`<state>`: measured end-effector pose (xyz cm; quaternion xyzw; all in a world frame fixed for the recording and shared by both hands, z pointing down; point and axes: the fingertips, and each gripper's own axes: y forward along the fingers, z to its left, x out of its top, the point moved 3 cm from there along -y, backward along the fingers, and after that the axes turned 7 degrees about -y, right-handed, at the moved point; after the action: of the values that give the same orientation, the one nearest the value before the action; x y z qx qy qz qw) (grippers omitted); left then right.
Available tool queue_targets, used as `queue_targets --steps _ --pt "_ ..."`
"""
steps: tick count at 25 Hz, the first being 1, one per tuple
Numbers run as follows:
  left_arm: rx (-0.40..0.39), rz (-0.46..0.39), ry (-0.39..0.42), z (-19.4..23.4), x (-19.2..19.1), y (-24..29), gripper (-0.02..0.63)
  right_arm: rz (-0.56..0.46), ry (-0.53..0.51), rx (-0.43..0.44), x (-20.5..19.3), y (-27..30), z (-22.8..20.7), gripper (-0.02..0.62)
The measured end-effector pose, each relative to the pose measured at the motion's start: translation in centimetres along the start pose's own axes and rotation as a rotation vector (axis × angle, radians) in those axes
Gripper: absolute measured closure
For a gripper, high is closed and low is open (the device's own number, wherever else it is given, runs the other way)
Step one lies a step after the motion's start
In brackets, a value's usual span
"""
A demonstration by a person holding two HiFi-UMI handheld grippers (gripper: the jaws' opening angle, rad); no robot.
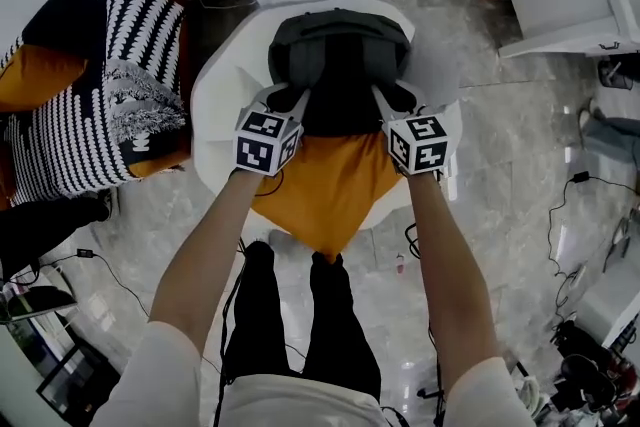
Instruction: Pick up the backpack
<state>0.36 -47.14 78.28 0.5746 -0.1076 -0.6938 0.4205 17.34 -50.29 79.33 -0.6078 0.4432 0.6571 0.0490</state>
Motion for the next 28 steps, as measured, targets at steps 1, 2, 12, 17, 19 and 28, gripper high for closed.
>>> queue_targets --steps 1,2,12,17,19,28 --pt "-0.002 -0.002 -0.003 -0.2 0.1 -0.4 0.563 -0.007 0.005 -0.001 0.3 -0.4 0.3 0.520" --pt "-0.004 -0.003 -0.007 -0.3 0.2 -0.8 0.563 -0.012 0.009 -0.001 0.6 -0.8 0.6 0.520" --pt "-0.037 -0.018 -0.039 -1.9 0.7 -5.0 0.568 -0.039 0.044 0.000 2.5 -4.6 3.3 0.535" --pt "-0.044 -0.018 -0.040 -2.8 0.8 -7.0 0.569 -0.044 0.079 -0.002 3.0 -6.6 4.8 0.538" --pt "-0.047 -0.016 -0.042 -3.2 0.8 -7.8 0.569 -0.044 0.080 -0.004 3.3 -7.5 5.4 0.538" --pt "-0.069 -0.006 -0.042 -5.2 1.0 -11.2 0.571 -0.047 0.097 -0.019 4.8 -10.7 6.7 0.543"
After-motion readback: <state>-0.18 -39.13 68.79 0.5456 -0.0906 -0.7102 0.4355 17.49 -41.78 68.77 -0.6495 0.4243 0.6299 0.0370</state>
